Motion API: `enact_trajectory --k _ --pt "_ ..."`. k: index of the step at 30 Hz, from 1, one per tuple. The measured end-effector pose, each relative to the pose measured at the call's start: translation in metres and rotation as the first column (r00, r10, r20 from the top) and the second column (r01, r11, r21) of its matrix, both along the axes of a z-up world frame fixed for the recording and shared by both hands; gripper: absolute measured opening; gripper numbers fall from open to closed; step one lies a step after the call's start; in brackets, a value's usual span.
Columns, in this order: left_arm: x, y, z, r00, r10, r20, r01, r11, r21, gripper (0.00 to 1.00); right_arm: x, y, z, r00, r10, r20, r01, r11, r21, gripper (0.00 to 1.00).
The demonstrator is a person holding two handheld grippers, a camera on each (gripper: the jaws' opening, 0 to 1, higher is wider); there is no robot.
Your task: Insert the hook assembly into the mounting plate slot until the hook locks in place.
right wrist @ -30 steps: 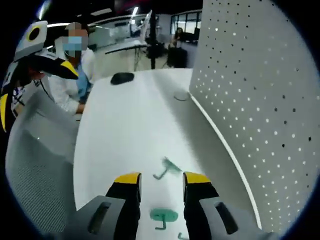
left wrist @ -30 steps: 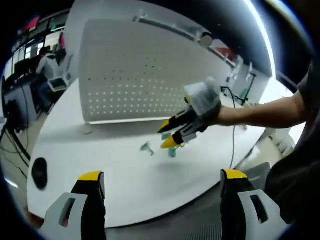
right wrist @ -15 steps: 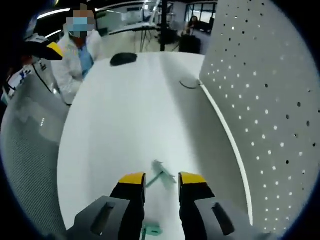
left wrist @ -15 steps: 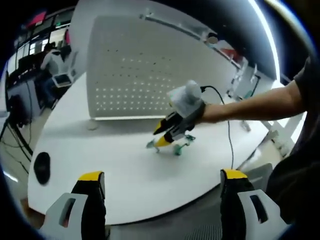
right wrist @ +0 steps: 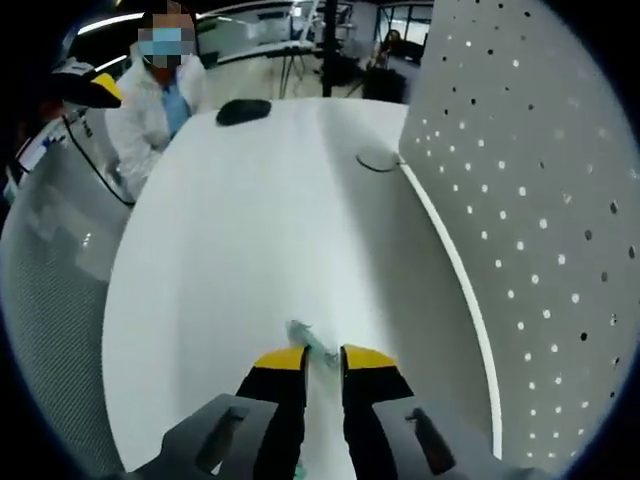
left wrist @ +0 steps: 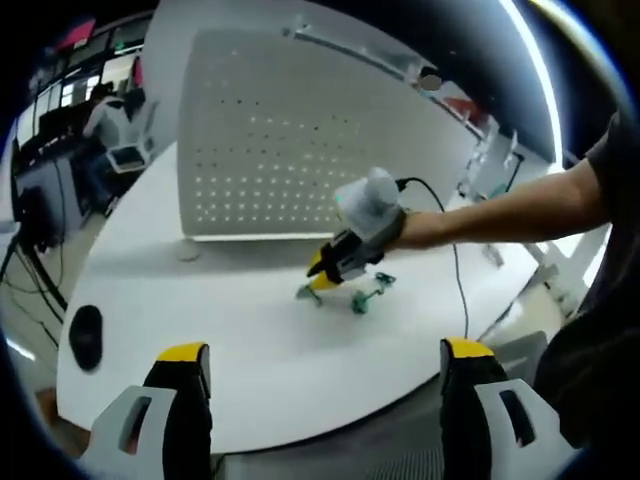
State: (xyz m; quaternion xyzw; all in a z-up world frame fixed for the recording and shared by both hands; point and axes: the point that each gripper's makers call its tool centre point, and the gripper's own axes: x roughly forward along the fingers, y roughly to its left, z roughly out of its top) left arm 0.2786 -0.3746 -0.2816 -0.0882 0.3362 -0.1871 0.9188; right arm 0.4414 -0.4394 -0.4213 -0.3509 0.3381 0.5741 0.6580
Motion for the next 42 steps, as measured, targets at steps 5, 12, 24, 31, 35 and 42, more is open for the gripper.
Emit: enact_trajectory --k 5,12,24,31,35,42 --pt "0.0 0.001 -0.001 1.0 0.004 -0.001 -0.004 1.0 0.001 0.97 -0.005 -0.003 -0.006 0.999 0.044 0.009 -0.044 0.999 -0.032 0.04" --pt "0.0 0.006 -0.001 1.0 0.014 0.0 -0.014 1.0 0.002 0.97 -0.005 -0.001 -0.006 0.996 0.075 0.042 -0.074 0.996 -0.042 0.02" --pt "-0.001 0.009 -0.001 1.0 0.025 0.004 -0.025 1.0 0.004 0.97 -0.012 -0.001 -0.009 1.0 0.002 0.005 -0.002 1.0 -0.022 0.0" --pt "-0.001 0.009 -0.001 1.0 0.025 0.006 -0.025 1.0 0.002 0.97 -0.012 -0.002 -0.006 1.0 -0.027 -0.003 0.027 1.0 -0.004 0.0" --pt "-0.001 0.011 -0.001 1.0 0.03 0.009 -0.03 1.0 0.004 0.97 -0.01 -0.002 -0.004 0.999 -0.036 0.005 0.036 0.999 0.001 0.0" --pt "-0.003 0.011 0.001 1.0 0.028 0.014 -0.028 1.0 0.008 1.0 -0.01 -0.002 -0.001 0.998 -0.056 0.005 0.056 0.998 0.01 0.0"
